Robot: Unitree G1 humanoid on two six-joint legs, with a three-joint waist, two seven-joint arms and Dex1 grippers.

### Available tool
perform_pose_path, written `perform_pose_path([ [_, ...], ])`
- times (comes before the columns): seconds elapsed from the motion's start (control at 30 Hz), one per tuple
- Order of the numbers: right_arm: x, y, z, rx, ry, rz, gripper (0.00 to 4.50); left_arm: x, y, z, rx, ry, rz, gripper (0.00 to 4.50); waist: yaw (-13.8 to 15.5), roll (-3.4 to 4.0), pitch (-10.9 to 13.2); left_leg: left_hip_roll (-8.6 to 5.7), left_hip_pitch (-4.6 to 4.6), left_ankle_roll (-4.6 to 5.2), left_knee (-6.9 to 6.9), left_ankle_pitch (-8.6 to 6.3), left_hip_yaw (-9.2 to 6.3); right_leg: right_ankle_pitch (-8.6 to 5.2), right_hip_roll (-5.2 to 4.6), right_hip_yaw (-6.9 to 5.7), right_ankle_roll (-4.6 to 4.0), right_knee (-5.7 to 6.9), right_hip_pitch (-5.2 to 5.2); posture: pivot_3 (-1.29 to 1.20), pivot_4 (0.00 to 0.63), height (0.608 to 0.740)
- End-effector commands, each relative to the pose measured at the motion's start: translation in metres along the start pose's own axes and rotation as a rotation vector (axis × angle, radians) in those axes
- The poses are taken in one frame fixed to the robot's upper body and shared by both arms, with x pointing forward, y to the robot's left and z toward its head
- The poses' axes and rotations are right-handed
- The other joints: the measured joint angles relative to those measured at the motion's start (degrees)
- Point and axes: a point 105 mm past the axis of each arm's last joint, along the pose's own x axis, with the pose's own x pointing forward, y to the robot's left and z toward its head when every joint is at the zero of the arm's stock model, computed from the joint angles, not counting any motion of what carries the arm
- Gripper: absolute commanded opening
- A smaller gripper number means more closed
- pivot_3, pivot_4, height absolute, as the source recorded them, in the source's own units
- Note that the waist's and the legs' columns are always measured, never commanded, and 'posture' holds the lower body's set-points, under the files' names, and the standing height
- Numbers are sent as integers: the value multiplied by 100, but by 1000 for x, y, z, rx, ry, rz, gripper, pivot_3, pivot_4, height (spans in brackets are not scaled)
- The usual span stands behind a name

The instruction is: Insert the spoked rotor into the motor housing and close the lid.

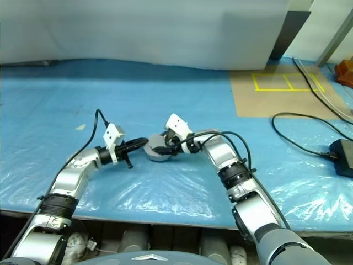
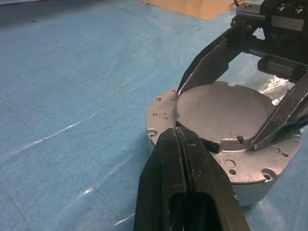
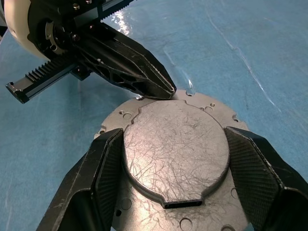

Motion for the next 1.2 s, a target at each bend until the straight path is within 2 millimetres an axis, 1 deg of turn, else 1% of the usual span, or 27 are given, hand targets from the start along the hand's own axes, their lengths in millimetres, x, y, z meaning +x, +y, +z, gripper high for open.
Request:
perform_pose_path([
  [0.03, 2, 2, -22, 39, 49, -26, 3692, 2, -14, -22, -22, 84, -51, 0, -1, 0, 0, 0, 0, 0, -2, 0, 0, 0, 0, 0, 0, 0, -1, 0, 150, 740],
  [0.13, 3, 9, -12, -26, 36, 17, 4476, 3, -13, -22, -20, 85, -52, 0, 0, 1, 1, -1, -3, 0, -6, 0, 1, 0, 0, 0, 1, -1, -6, 0, 150, 740],
  [0.2, 3, 10, 4, -80, -29, 14, 4476, 3, -13, -22, -19, 85, -52, 0, -3, 1, 2, -1, -4, 0, -7, 0, 2, 0, 0, 0, 1, -1, -8, 0, 150, 740],
  [0.3, 2, 7, 41, -135, -177, -12, 4476, 3, -14, -23, -18, 89, -53, 0, -9, 2, 2, 0, -27, 0, -7, 0, 2, 0, 1, 1, 2, 0, -31, 0, 150, 740],
  [0.37, -2, 5, 59, -165, -237, -22, 4476, 3, -14, -23, -18, 90, -53, 0, -10, 2, 3, -1, -53, -1, -7, 1, 2, 14, 2, 0, 23, 3, -58, 0, 150, 740],
  [0.47, -13, -3, 85, -170, -321, -51, 4476, 3, -12, -23, -16, 91, -51, 0, -12, 2, 7, -1, -61, -1, -7, 1, 2, 17, 4, -3, 26, 4, -62, 0, 150, 740],
  [0.57, -30, -7, 111, -171, -421, -61, 4476, 2, -10, -23, -14, 94, -50, 0, -9, 0, 7, -1, -67, -2, -10, 1, 1, 17, 7, -4, 26, 2, -66, 0, 150, 740],
  [0.63, -43, -4, 123, -174, -485, -34, 4476, 2, -10, -23, -14, 94, -50, 0, -8, 0, 7, -1, -66, -2, -13, 1, 1, 17, 7, -4, 27, 1, -65, 0, 150, 740],
  [0.7, -51, -1, 126, -168, -505, -15, 4476, 2, -10, -23, -14, 94, -50, 0, -10, 0, 7, -1, -65, -2, -14, 1, 1, 17, 8, -4, 27, 1, -65, 0, 150, 740],
  [0.77, -57, -3, 122, -83, -502, -2, 4476, 2, -10, -23, -14, 95, -50, 0, -12, 0, 7, -1, -62, -2, -14, 1, 1, 17, 8, -3, 27, 3, -64, 0, 150, 740],
  [0.83, -62, -12, 104, 91, -450, -5, 4476, 2, -11, -24, -15, 94, -50, 0, -12, 0, 7, -1, -55, -2, -13, 1, 0, 17, 9, -3, 27, 5, -59, 0, 150, 740],
  [0.9, -68, -29, 79, 318, -396, -44, 4476, 3, -12, -24, -17, 93, -55, 0, -9, -1, 7, -1, -48, -2, -13, 1, -2, 17, 8, -3, 27, 3, -48, 0, 150, 740],
  [0.93, -71, -33, 68, 406, -373, -46, 4476, 3, -12, -24, -17, 93, -56, 0, -8, -1, 7, -3, -48, -2, -12, 1, -2, 17, 7, -3, 27, 3, -47, 0, 150, 740],
  [1.0, -80, -37, 49, 670, -371, -12, 4476, 2, -12, -24, -18, 94, -56, 0, -6, 0, 7, -4, -49, -2, -12, 1, -1, 17, 8, -2, 27, 2, -47, 0, 150, 740],
  [1.03, -82, -37, 44, 767, -370, 9, 4476, 2, -12, -24, -17, 95, -55, 0, -4, 0, 8, -4, -49, -2, -13, 1, -1, 17, 9, -2, 26, 2, -47, 0, 150, 740],
  [1.07, -83, -35, 35, 821, -332, 16, 4476, 1, -12, -25, -15, 97, -55, 0, 0, 3, 9, -4, -49, -2, -14, 1, -1, 17, 10, -1, 26, 1, -48, 0, 150, 740],
  [1.1, -79, -27, 22, 869, -222, 26, 4476, 1, -12, -25, -14, 98, -55, 0, 2, 7, 11, -3, -50, -3, -14, 2, -1, 17, 11, -2, 26, 2, -49, 0, 150, 740],
  [1.13, -77, -22, 10, 881, -137, 20, 4476, 0, -12, -25, -15, 97, -53, 0, 4, 9, 12, -3, -50, -3, -14, 2, -1, 17, 12, -3, 26, 2, -49, 0, 150, 740],
  [1.17, -76, -18, 4, 884, -92, 18, 4476, -1, -12, -24, -16, 96, -52, 0, 8, 9, 12, -3, -49, -3, -14, 2, -1, 17, 12, -4, 26, 2, -49, 0, 150, 740],
  [1.2, -75, -15, 2, 891, -88, 26, 4476, -1, -12, -24, -16, 96, -52, 0, 12, 9, 12, -1, -49, -3, -14, 2, -1, 17, 13, -5, 26, 2, -48, 0, 150, 740],
])
